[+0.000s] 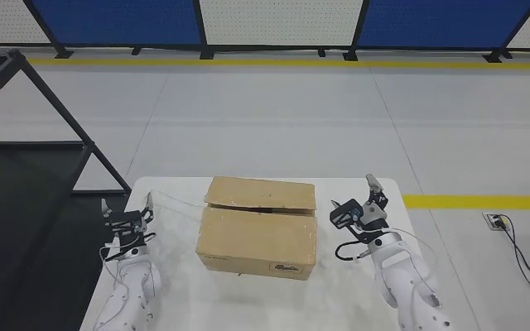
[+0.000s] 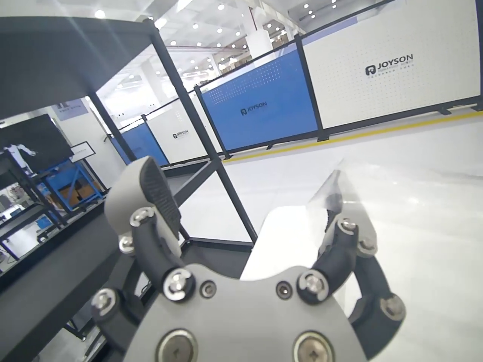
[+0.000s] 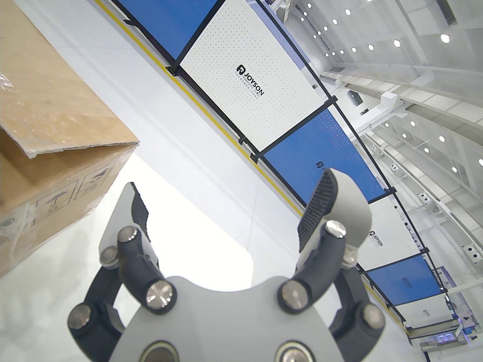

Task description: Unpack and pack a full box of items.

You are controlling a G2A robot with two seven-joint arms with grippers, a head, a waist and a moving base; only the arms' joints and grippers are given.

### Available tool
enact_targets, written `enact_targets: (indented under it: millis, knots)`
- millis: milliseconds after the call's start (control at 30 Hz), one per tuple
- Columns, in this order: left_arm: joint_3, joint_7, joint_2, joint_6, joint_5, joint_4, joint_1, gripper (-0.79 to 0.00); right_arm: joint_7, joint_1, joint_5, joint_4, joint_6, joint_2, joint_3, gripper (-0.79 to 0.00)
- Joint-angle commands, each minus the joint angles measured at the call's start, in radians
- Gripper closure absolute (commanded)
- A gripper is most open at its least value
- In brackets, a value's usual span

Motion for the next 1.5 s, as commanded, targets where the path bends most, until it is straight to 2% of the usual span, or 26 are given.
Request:
enact_targets:
  millis: [0, 233, 533, 1467]
  knots:
    - [-0.004, 0.014, -0.001, 0.034, 0.005, -0.023, 0.022, -0.785, 0.000, 0.003, 0.000, 0.004, -0.001, 0.000, -0.001, -0.785]
    - [-0.016, 0.063, -0.010, 0.162, 0.014, -0.084, 0.087, -0.785, -0.004, 0.010, 0.002, 0.012, -0.005, -0.001, -0.004, -0.785]
    - [-0.017, 0.020, -0.015, 0.204, 0.058, -0.066, 0.102, -0.785, -0.015, 0.014, 0.002, 0.019, -0.007, -0.001, -0.003, -0.785]
    - [-0.052, -0.098, -0.013, 0.138, 0.112, 0.161, 0.011, -0.785, -0.025, 0.023, -0.007, 0.029, -0.024, 0.001, -0.004, -0.785]
